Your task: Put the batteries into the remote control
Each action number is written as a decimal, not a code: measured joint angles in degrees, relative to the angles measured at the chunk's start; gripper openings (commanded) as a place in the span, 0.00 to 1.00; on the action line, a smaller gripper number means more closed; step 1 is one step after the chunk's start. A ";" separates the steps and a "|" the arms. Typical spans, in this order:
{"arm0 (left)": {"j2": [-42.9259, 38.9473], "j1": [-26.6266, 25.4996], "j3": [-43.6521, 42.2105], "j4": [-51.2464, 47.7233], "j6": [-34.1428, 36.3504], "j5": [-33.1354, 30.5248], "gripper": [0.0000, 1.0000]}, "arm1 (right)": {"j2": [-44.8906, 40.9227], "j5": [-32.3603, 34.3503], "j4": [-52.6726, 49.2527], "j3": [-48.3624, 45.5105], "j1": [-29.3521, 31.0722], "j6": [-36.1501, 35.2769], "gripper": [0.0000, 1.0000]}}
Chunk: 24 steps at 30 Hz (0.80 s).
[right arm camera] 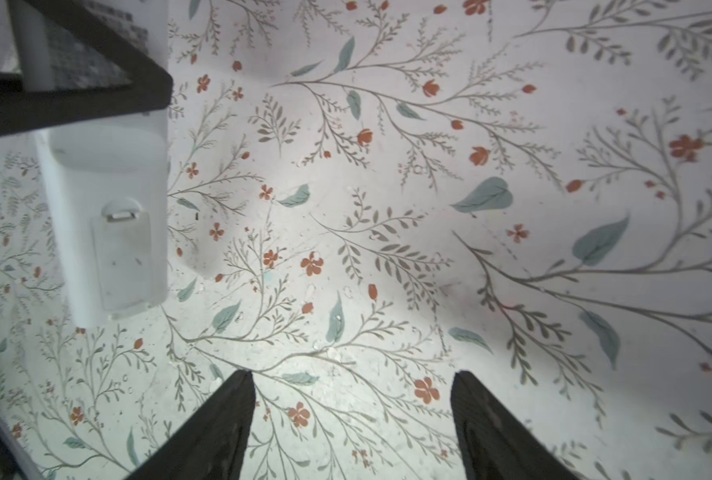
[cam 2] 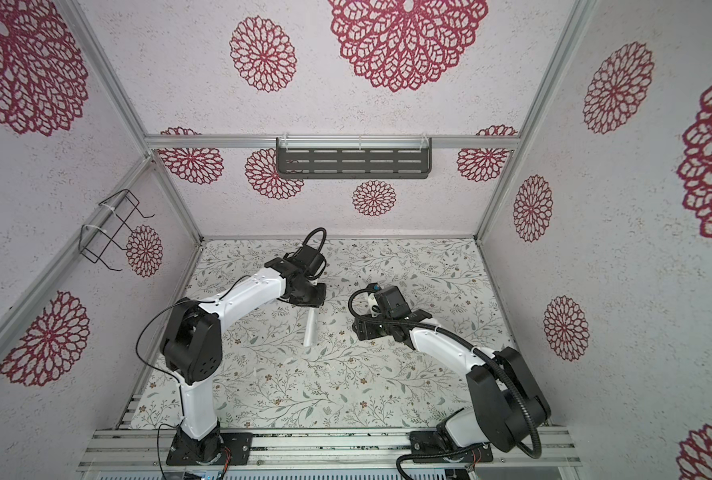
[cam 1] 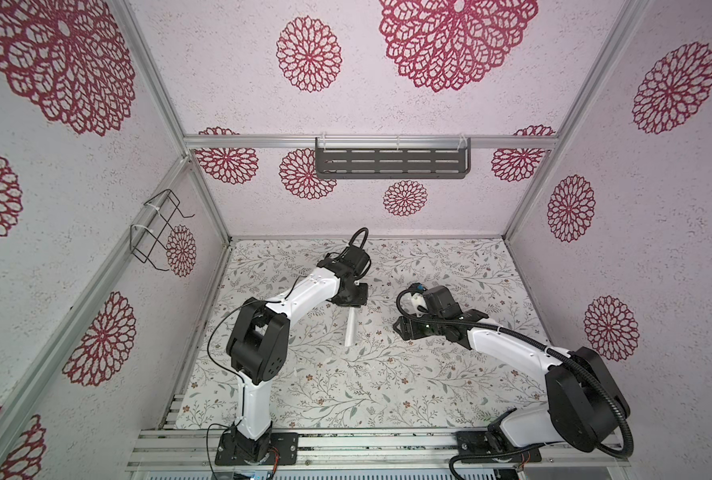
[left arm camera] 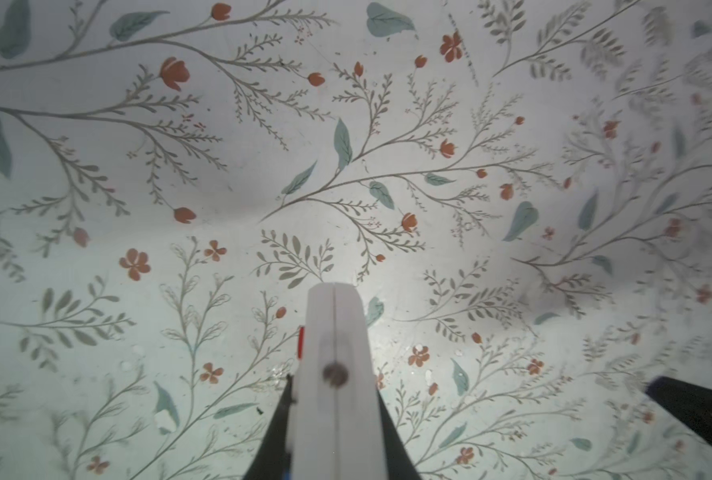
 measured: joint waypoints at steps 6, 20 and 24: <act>9.92 -2.25 10.67 -12.57 1.79 -9.16 0.10 | -5.53 5.22 -2.29 -1.46 -1.29 0.98 0.79; 21.70 -2.99 26.05 -25.35 2.89 -14.05 0.38 | -22.49 1.95 -4.28 -9.86 -1.22 0.85 0.80; 21.94 -3.21 26.69 -25.99 2.62 -12.46 0.43 | -25.07 1.88 -5.33 -10.95 -1.20 0.76 0.80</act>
